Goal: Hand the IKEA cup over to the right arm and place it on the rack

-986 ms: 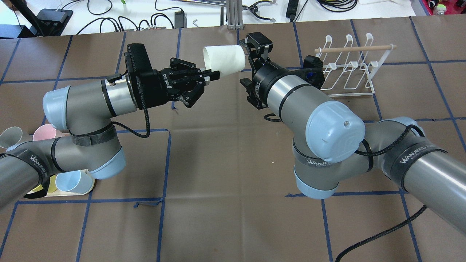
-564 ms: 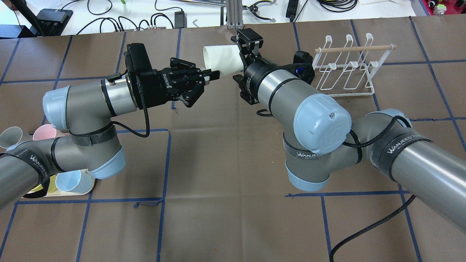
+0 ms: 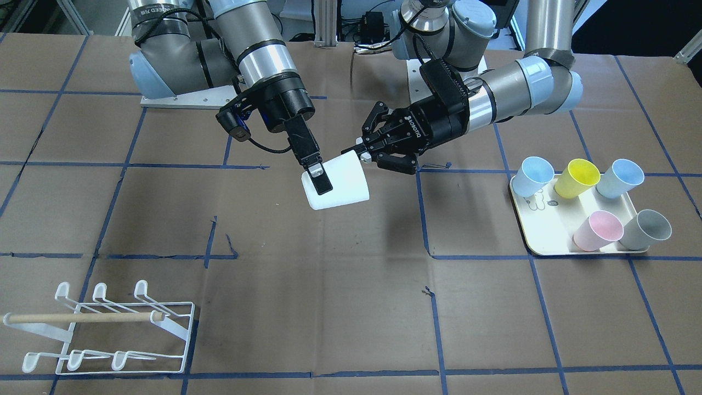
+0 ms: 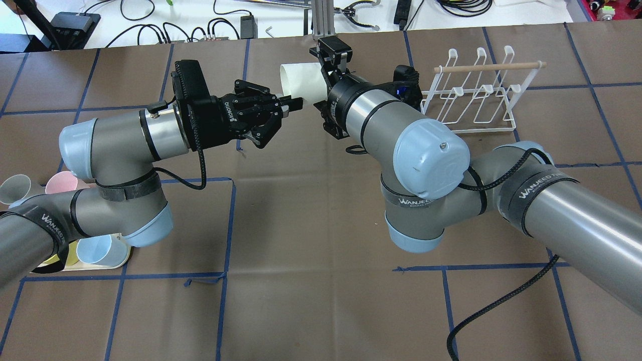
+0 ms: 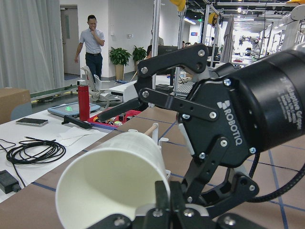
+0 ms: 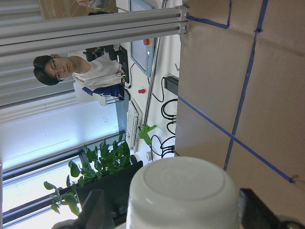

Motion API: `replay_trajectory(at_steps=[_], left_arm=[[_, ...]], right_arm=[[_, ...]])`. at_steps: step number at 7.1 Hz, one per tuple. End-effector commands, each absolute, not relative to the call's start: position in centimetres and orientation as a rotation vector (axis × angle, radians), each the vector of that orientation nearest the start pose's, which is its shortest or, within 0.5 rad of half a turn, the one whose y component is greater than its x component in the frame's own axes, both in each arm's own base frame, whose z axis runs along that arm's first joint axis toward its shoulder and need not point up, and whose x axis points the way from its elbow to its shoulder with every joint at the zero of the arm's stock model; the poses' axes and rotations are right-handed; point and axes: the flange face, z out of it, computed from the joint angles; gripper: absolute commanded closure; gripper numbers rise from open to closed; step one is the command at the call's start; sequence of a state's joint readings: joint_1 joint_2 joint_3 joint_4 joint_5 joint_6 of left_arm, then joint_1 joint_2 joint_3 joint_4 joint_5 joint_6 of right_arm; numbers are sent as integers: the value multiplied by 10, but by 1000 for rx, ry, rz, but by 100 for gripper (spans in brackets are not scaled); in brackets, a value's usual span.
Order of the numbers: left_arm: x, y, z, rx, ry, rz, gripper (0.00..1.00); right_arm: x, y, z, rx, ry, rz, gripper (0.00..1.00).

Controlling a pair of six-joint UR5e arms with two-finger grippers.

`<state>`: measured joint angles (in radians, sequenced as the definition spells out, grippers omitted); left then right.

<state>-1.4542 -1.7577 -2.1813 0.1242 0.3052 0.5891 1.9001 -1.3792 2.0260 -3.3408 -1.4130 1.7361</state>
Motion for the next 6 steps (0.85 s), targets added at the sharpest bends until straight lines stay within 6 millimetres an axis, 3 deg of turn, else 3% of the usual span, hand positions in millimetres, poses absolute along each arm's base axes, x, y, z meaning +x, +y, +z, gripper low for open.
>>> replay_trajectory(at_steps=[1,4,6], left_arm=[[-176,-462,360,-1073,-1652,1312,100],[-176,-462,360,-1075,-1651,1313,97],[-176,-462,361,-1075,-1652,1315,93]], right_arm=[[312,-449,389,1247,1635,-520,6],[312,-450,391,1238,1632,-526,33],[311,-450,391,1231,1641,-535,43]])
